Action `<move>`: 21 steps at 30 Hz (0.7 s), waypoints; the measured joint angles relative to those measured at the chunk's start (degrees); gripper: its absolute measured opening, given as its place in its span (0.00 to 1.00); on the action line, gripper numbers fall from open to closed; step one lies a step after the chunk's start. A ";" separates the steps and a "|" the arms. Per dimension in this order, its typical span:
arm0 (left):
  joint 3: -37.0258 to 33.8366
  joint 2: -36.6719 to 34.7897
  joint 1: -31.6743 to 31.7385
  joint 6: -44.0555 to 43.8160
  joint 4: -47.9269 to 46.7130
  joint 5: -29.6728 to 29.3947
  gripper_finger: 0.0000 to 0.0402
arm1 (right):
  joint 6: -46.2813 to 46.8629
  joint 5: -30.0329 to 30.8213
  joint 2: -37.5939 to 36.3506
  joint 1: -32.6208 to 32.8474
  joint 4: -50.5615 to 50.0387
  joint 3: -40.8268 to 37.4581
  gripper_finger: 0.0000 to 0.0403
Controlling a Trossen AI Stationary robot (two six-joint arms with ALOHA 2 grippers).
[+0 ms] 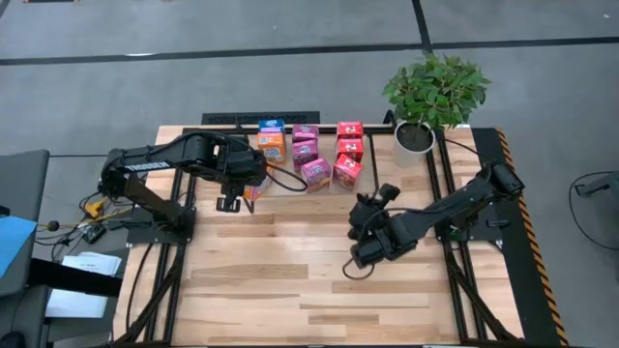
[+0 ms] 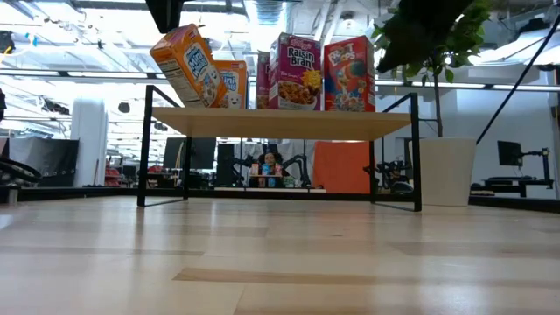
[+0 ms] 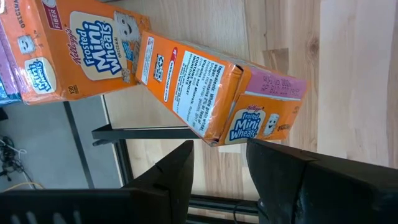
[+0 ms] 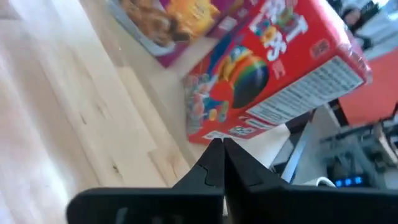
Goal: Stack cereal on shelf
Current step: Put the orange cereal box on the shelf aligned with the other orange cereal box
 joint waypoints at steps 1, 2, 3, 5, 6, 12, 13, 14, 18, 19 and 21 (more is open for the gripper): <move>0.00 0.00 0.00 0.00 -0.01 0.00 0.35 | -0.05 0.78 0.00 0.81 0.05 -0.04 0.02; 0.00 0.00 -0.01 0.00 -0.01 0.00 0.35 | -0.04 2.07 0.00 1.49 0.16 -0.17 0.02; 0.00 0.00 0.01 0.00 -0.01 -0.02 0.35 | 0.03 3.36 0.00 1.97 0.11 -0.27 0.02; 0.00 0.00 -0.01 0.00 0.01 -0.02 0.35 | 1.23 4.93 -0.47 2.21 -0.23 -0.36 0.02; 0.00 0.00 0.00 0.00 -0.01 -0.02 0.35 | 1.92 5.20 -1.20 2.26 -0.41 -0.39 0.03; 0.00 0.02 -0.01 0.36 -0.01 -0.04 0.35 | -3.28 2.11 -6.76 4.86 8.33 -0.35 0.02; 0.00 0.02 0.00 0.42 -0.01 -0.04 0.35 | -5.89 0.11 -7.81 5.66 10.56 -0.37 0.02; 0.00 0.02 0.01 0.42 -0.01 -0.05 0.35 | -8.46 -1.31 -8.91 6.72 13.20 -0.82 0.02; 0.00 0.02 0.01 0.44 -0.01 -0.07 0.35 | -18.70 -6.34 -14.73 9.85 32.15 -8.20 0.01; 0.00 0.02 0.00 0.44 -0.01 -0.07 0.35 | -20.78 -7.19 -16.38 10.20 38.52 -11.10 0.01; 0.00 0.02 0.01 0.44 0.01 -0.07 0.35 | -24.15 -7.28 -19.31 10.33 50.31 -17.67 0.01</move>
